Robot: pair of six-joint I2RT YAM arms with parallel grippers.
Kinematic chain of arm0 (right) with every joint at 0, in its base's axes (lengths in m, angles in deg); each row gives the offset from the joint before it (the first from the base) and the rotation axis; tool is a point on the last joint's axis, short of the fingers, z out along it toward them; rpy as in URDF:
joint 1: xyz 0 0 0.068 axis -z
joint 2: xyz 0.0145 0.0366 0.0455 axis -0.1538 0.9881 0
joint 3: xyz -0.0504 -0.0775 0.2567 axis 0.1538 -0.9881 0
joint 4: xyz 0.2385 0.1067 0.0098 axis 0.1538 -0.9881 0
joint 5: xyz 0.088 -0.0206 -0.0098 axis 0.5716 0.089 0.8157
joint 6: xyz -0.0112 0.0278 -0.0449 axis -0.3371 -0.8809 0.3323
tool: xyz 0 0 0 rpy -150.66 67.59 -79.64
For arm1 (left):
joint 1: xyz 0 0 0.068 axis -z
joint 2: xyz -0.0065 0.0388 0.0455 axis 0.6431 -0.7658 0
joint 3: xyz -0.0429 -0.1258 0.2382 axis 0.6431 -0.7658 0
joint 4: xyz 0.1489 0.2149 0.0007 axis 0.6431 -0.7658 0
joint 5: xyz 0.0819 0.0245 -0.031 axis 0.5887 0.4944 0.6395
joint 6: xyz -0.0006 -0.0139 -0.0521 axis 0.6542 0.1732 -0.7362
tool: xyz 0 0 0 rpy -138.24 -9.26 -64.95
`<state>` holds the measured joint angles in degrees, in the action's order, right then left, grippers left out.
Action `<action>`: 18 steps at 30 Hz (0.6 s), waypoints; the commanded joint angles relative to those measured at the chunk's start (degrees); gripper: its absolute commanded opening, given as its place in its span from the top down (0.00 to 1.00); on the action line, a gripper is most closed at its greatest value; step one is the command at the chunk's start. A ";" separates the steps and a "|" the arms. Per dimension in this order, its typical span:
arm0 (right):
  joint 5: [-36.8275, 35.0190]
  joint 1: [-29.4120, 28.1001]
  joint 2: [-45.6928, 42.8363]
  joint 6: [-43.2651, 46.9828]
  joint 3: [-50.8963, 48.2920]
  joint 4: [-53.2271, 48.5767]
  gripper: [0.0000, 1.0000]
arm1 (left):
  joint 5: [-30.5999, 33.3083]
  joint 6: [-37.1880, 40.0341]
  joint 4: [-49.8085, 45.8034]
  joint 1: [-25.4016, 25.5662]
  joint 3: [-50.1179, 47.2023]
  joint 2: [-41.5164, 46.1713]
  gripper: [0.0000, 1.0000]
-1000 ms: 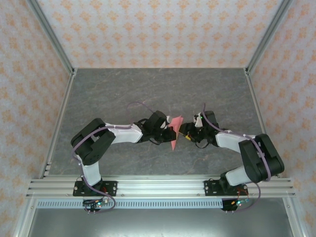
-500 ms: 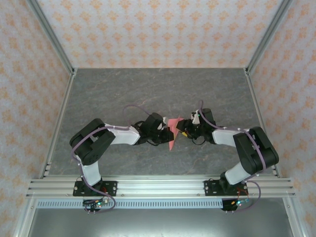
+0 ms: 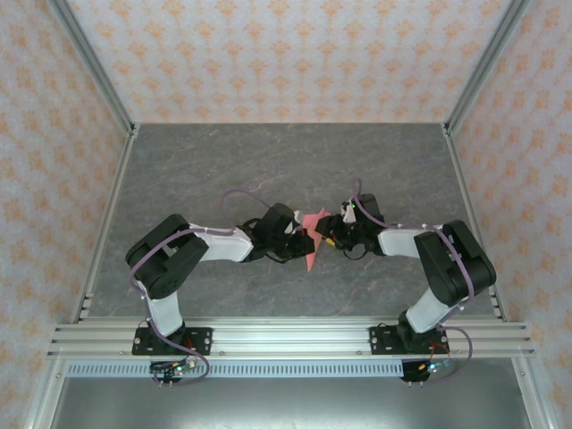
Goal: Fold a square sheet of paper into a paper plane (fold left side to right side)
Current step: Fold the wing for the fifth time at the center of the table.
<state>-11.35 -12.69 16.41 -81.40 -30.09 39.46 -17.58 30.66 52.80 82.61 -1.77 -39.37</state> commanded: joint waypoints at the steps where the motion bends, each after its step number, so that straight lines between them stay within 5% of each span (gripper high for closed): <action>1: -1.89 -0.60 1.36 0.80 1.96 -2.38 0.54 | -0.15 -0.14 0.92 -0.40 -0.19 1.57 0.96; 18: -3.34 -0.62 3.29 1.87 2.70 -5.43 0.55 | 0.92 1.50 -2.31 -1.09 -0.57 4.22 0.85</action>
<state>-12.07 -13.00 17.86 -80.94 -28.17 36.42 -17.48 30.75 52.12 82.33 -1.77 -38.02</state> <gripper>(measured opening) 0.452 0.144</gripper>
